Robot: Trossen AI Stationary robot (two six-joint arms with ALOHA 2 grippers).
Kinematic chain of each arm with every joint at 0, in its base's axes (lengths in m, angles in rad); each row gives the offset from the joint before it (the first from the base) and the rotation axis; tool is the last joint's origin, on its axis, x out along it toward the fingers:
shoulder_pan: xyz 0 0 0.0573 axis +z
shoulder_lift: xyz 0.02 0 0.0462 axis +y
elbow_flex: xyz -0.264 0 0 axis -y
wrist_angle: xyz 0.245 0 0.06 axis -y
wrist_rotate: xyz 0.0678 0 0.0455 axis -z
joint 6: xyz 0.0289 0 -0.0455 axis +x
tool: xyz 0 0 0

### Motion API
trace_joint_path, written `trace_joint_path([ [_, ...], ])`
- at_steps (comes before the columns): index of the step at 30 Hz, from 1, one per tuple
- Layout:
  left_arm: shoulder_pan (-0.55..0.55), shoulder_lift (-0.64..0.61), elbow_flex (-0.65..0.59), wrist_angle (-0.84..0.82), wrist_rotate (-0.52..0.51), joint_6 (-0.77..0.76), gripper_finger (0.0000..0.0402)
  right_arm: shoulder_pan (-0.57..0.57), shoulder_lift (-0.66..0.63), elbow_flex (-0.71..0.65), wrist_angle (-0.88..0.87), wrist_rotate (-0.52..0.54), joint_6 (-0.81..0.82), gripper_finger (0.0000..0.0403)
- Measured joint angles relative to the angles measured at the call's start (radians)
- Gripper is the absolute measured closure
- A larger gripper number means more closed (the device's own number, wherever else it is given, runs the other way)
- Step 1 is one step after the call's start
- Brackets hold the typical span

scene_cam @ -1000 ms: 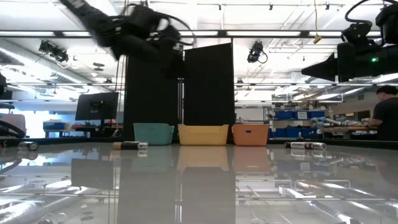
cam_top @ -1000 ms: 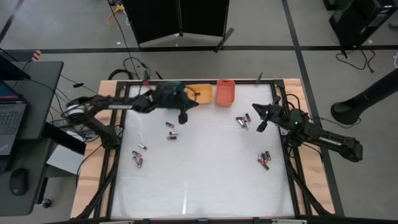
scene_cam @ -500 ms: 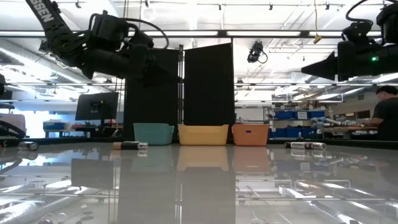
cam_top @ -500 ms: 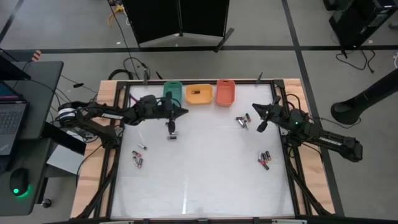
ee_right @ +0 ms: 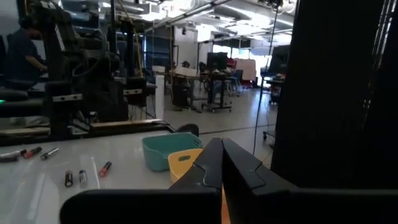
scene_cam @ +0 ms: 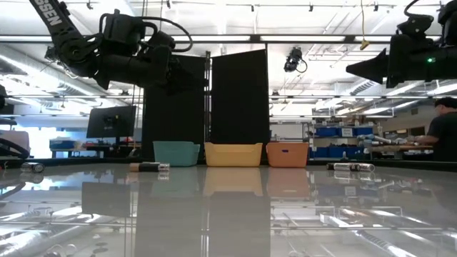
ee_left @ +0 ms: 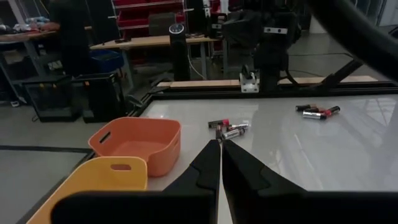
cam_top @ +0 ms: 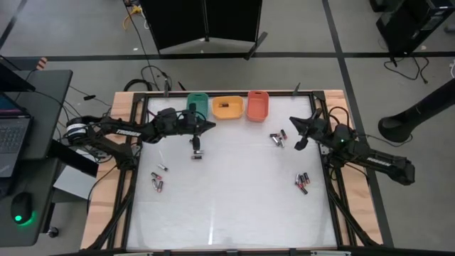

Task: Sort batteries
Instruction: Put the red battery into the orange bin

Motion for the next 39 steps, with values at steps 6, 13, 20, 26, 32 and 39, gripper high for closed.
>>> trace_joint_path([
  [6, 0.0, 0.0, 0.0, 0.012, 0.0, 0.001, 0.0378, 0.0, 0.057, 0.085, -0.087, 0.033, 0.06, 0.0394],
  [13, 0.0, 0.0, 0.0, 0.022, 0.0, 0.001, 0.0378, 0.0, 0.239, 0.238, -0.387, 0.09, 0.261, 0.0383],
  [20, 0.0, 0.0, 0.0, 0.022, 0.0, 0.002, 0.0378, -0.003, 0.466, 0.263, -0.515, 0.102, 0.44, 0.0354],
  [26, 0.0, 0.0, 0.0, 0.022, 0.0, 0.002, 0.0378, -0.003, 0.623, 0.263, -0.518, 0.184, 0.518, 0.0302],
  [32, 0.0, 0.001, 0.0, 0.019, 0.0, 0.002, 0.0378, -0.003, 0.737, 0.263, -0.518, 0.192, 0.55, 0.0251],
  [39, 0.0, 0.001, 0.0, 0.018, 0.0, 0.006, 0.0378, -0.003, 0.86, 0.263, -0.515, 0.171, 0.601, 0.0242],
])
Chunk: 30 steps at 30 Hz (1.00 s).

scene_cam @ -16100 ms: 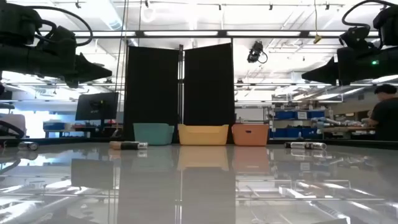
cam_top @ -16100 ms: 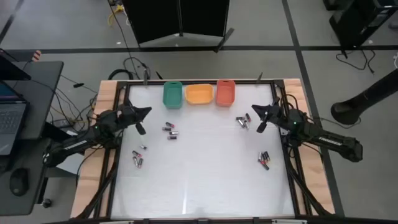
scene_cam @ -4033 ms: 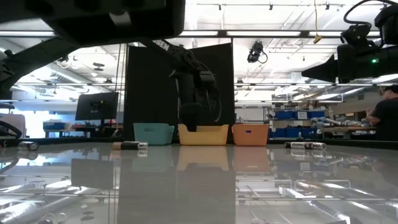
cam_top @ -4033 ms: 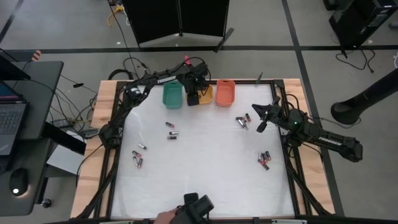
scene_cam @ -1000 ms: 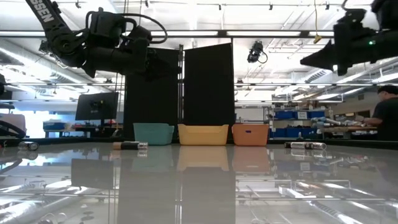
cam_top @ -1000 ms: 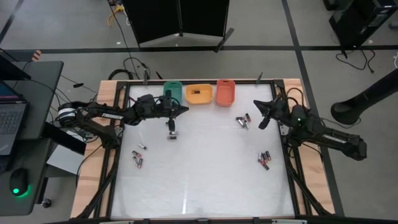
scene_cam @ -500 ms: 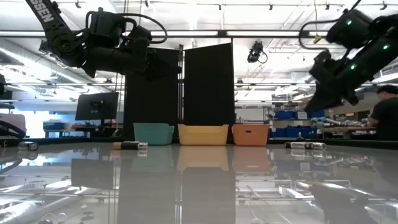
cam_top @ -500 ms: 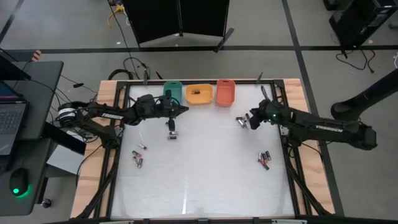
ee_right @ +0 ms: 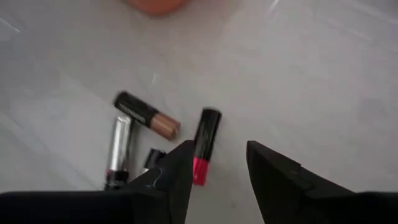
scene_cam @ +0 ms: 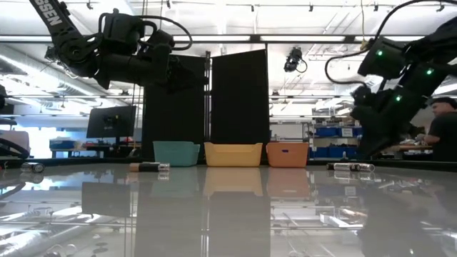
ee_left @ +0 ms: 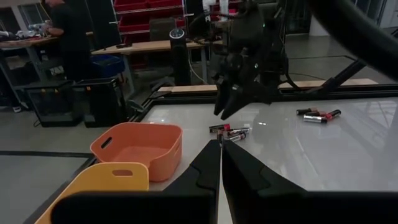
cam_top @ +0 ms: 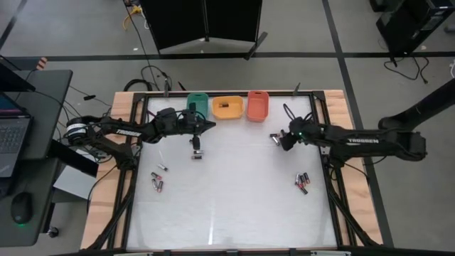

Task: Sort batteries
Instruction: Put the red battery into the orange bin

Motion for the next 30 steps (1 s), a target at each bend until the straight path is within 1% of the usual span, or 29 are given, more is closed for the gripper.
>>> trace_joint_path([
  [5, 0.0, 0.0, 0.0, -0.007, 0.0, 0.0, 0.0378, 0.003, 0.07, 0.001, 0.025, -0.008, 0.012, 0.0241],
  [9, 0.0, 0.0, 0.0, -0.007, 0.0, 0.0, 0.0378, 0.003, 0.116, 0.001, 0.072, -0.043, 0.013, 0.0241],
  [21, 0.0, 0.0, 0.0, -0.029, 0.0, 0.023, 0.0378, 0.003, 0.191, 0.004, 0.098, -0.041, 0.0, 0.0246],
  [25, 0.0, 0.0, 0.0, -0.044, 0.0, 0.023, 0.0378, 0.003, 0.203, 0.005, 0.1, -0.04, -0.002, 0.0272],
  [30, 0.0, 0.0, 0.0, -0.049, 0.0, 0.027, 0.0378, 0.003, 0.2, 0.005, 0.096, -0.043, -0.009, 0.034],
])
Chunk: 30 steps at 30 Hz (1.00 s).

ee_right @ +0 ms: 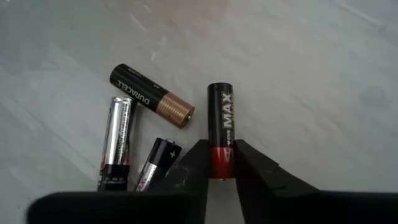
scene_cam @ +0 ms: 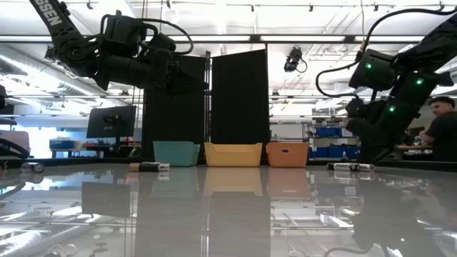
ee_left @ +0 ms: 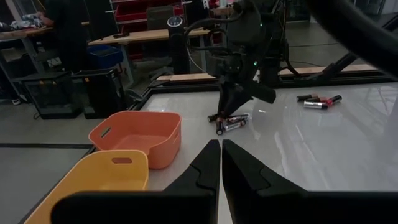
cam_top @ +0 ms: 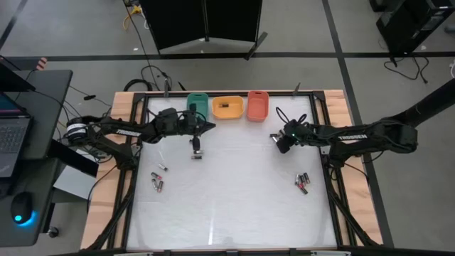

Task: Sort batteries
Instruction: Put the red battery into the orange bin

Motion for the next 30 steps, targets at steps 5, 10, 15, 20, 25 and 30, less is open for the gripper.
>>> trace_joint_path([
  [5, 0.0, 0.0, 0.0, -0.003, 0.0, 0.016, 0.0378, 0.0, -0.023, 0.024, -0.061, -0.003, -0.009, 0.0343],
  [10, 0.0, 0.0, 0.0, -0.004, -0.001, 0.016, 0.0378, 0.0, -0.03, 0.17, -0.228, 0.02, -0.018, 0.0343],
  [15, 0.0, 0.0, 0.0, -0.002, -0.007, 0.021, 0.0378, -0.011, -0.021, 0.337, -0.219, 0.036, -0.097, 0.0343],
  [20, 0.0, 0.0, 0.0, 0.01, -0.007, 0.021, 0.0378, -0.044, 0.099, 0.505, -0.182, 0.035, -0.205, 0.0343],
  [25, 0.0, 0.0, 0.0, 0.023, -0.007, 0.021, 0.0378, -0.095, 0.311, 0.669, -0.182, -0.026, -0.322, 0.0343],
  [30, 0.0, 0.0, 0.0, 0.022, -0.006, 0.019, 0.0378, -0.173, 0.482, 0.788, -0.201, -0.074, -0.407, 0.0343],
])
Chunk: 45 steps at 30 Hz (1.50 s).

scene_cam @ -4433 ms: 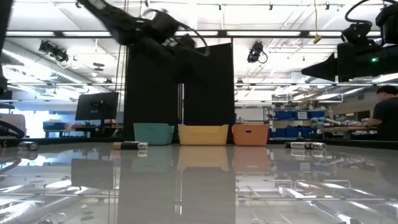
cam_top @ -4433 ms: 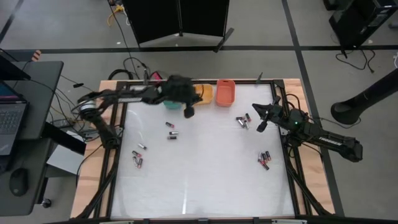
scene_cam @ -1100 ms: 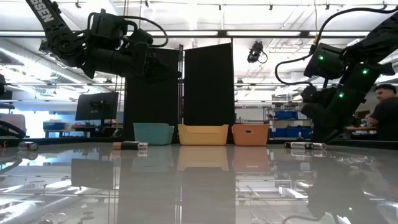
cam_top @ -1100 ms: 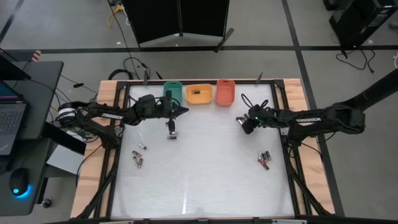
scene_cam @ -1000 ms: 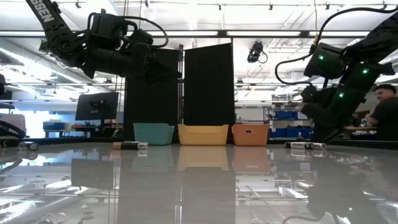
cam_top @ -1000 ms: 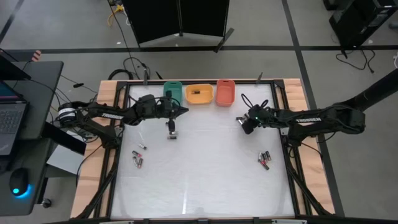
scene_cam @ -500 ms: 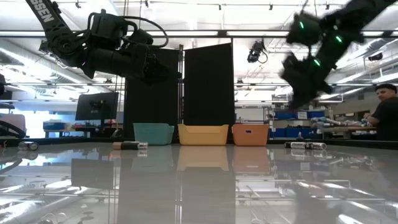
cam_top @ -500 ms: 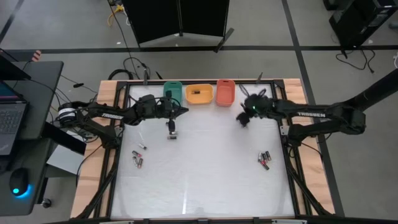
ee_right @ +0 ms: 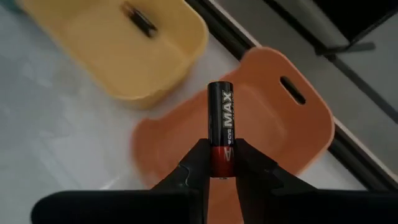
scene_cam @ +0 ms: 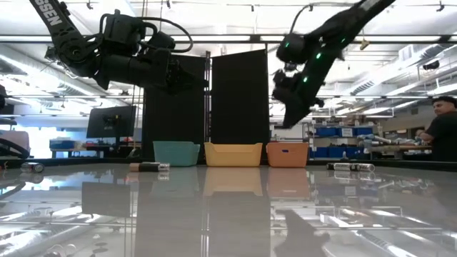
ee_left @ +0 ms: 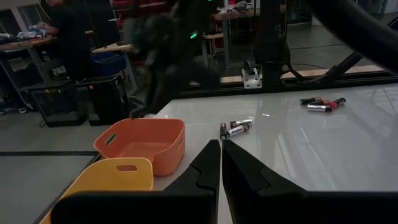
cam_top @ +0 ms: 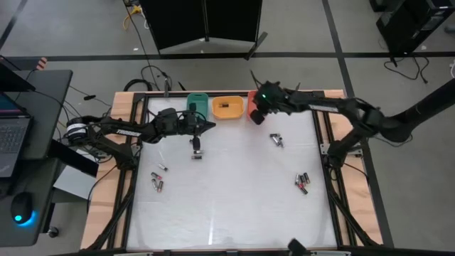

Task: Sort batteries
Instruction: Put the red battery into the orange bin, then put the silver battery into the green bin

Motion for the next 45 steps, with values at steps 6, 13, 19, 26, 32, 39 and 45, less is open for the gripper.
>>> trace_joint_path([
  [6, 0.0, 0.0, 0.0, 0.0, 0.0, -0.003, 0.0378, -0.08, 0.131, 0.055, -0.013, -0.061, -0.031, 0.0343],
  [13, 0.0, 0.0, 0.0, -0.002, 0.0, -0.006, 0.0378, -0.107, 0.189, 0.057, -0.041, -0.085, -0.025, 0.0328],
  [19, 0.0, 0.0, 0.0, -0.005, 0.001, -0.024, 0.0378, -0.106, 0.177, 0.057, -0.046, -0.089, -0.023, 0.0292],
  [26, 0.0, 0.0, 0.0, -0.001, 0.001, -0.024, 0.0378, -0.091, 0.067, 0.057, -0.113, -0.109, -0.06, 0.03],
  [32, 0.0, 0.0, 0.0, 0.0, 0.001, -0.024, 0.0378, -0.009, -0.098, -0.019, -0.114, -0.108, -0.102, 0.0388],
  [39, 0.0, 0.0, 0.0, -0.001, 0.005, -0.024, 0.0378, 0.133, -0.292, -0.312, 0.154, -0.095, 0.002, 0.0389],
  [45, 0.0, 0.0, 0.0, -0.001, 0.007, -0.025, 0.0378, 0.256, -0.424, -0.551, 0.396, -0.082, 0.072, 0.0384],
])
